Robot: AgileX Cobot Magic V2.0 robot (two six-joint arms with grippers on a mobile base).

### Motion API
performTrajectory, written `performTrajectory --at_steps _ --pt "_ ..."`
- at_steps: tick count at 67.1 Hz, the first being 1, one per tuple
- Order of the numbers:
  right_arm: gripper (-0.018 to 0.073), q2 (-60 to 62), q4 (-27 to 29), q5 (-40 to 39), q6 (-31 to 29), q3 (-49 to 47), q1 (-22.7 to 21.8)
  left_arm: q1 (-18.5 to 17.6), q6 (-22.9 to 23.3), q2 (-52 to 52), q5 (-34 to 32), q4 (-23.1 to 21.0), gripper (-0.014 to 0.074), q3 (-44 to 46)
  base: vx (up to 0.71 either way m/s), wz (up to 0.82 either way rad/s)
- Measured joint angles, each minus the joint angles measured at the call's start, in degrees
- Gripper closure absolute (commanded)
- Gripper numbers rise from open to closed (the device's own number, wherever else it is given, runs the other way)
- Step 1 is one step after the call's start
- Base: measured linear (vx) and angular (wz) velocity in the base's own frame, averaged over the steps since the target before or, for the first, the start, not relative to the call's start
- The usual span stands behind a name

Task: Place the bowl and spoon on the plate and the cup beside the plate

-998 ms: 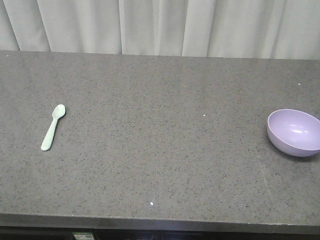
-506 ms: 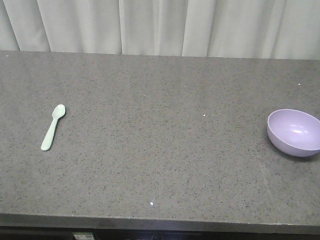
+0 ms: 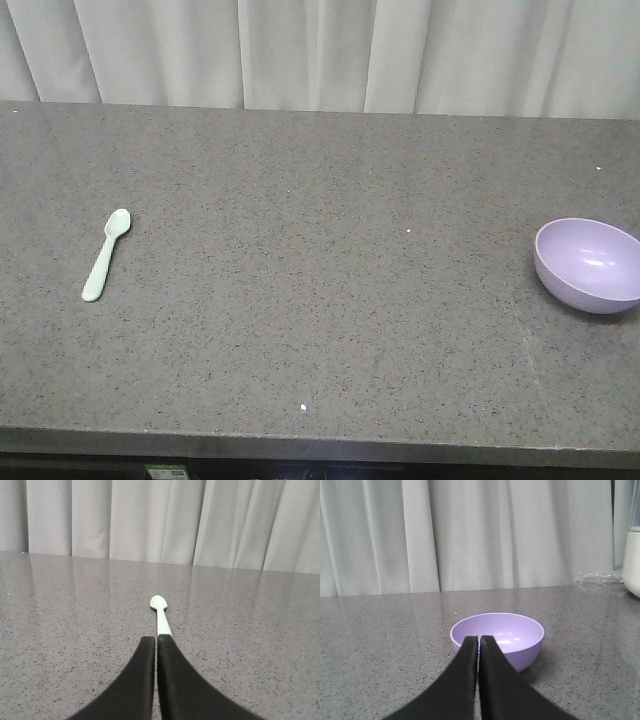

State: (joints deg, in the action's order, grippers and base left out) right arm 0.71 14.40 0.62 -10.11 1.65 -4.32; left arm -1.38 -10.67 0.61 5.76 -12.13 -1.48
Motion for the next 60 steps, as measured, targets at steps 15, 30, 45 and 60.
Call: performTrajectory --at_steps 15,30,45,60 --pt "0.0561 0.0 0.0 0.0 0.0 0.0 0.0 0.0 0.0 0.0 0.0 0.0 0.0603 0.0 0.00 0.00" --pt "0.0561 0.0 0.0 0.0 0.0 0.0 0.0 0.0 0.0 0.0 0.0 0.0 0.0603 0.0 0.00 0.00" --pt "0.0561 0.0 0.0 0.0 0.0 0.0 0.0 0.0 0.0 0.0 0.0 0.0 0.0603 0.0 0.00 0.00" --pt "0.0561 0.0 0.0 0.0 0.0 0.0 0.0 0.0 0.0 0.0 0.0 0.0 0.0603 0.0 0.00 0.00"
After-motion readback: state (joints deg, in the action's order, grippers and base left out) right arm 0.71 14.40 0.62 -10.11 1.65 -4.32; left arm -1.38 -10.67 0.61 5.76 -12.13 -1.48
